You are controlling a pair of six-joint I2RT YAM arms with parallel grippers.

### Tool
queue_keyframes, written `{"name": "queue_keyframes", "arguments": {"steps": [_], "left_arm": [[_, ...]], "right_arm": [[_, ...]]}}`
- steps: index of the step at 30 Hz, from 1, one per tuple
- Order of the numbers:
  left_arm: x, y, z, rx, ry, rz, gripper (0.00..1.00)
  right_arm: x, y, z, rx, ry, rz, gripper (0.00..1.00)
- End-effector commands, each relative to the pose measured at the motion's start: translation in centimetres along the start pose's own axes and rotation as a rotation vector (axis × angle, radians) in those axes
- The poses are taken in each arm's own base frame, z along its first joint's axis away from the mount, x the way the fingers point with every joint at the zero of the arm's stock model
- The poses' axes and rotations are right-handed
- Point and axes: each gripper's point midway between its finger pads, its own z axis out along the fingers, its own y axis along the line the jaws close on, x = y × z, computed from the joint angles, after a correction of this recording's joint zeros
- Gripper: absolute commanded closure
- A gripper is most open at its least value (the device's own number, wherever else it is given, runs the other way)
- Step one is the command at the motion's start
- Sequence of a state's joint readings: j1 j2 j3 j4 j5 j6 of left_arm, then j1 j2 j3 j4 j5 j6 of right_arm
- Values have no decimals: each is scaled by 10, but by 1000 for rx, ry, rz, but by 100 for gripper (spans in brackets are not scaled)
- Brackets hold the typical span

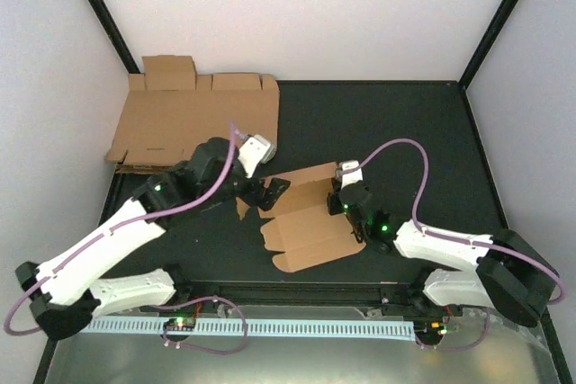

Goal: Fold the paper box

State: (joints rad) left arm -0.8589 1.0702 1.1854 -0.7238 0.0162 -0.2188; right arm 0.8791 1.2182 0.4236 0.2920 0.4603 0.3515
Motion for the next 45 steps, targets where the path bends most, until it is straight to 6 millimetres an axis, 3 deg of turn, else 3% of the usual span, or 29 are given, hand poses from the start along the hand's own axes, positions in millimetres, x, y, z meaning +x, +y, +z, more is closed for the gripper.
{"name": "queue_keyframes", "arguments": {"steps": [1,6,10,16,22,27,33,39,45], "left_arm": [[-24,4,-34,-17,-169,-65,1],[-26,11,-63,-31,-258,-149,1],[-19,24,-74,-60,-323,-284,1],[-6,3,-69,166,-407,-495,1],[-7,-1,-71,216,-472,-453,1],[-4,-14,-62,303,-500,-399,1],[10,8,-48,215,-518,-478,1],[7,-14,-39,345,-530,-418,1],[-11,-34,-20,403,-446,-384,5]], "right_arm": [[-29,-16,-7,118,-26,159,98],[-49,-30,-17,212,-33,319,98],[-63,-44,-30,268,-74,487,98],[-75,-67,-54,325,-196,771,98],[-78,-80,-68,355,-262,970,98],[-79,-80,-71,330,-274,1041,98],[-75,-82,-75,292,-295,1099,98],[-70,-83,-74,305,-289,1130,98],[-64,-86,-71,363,-266,1090,98]]}}
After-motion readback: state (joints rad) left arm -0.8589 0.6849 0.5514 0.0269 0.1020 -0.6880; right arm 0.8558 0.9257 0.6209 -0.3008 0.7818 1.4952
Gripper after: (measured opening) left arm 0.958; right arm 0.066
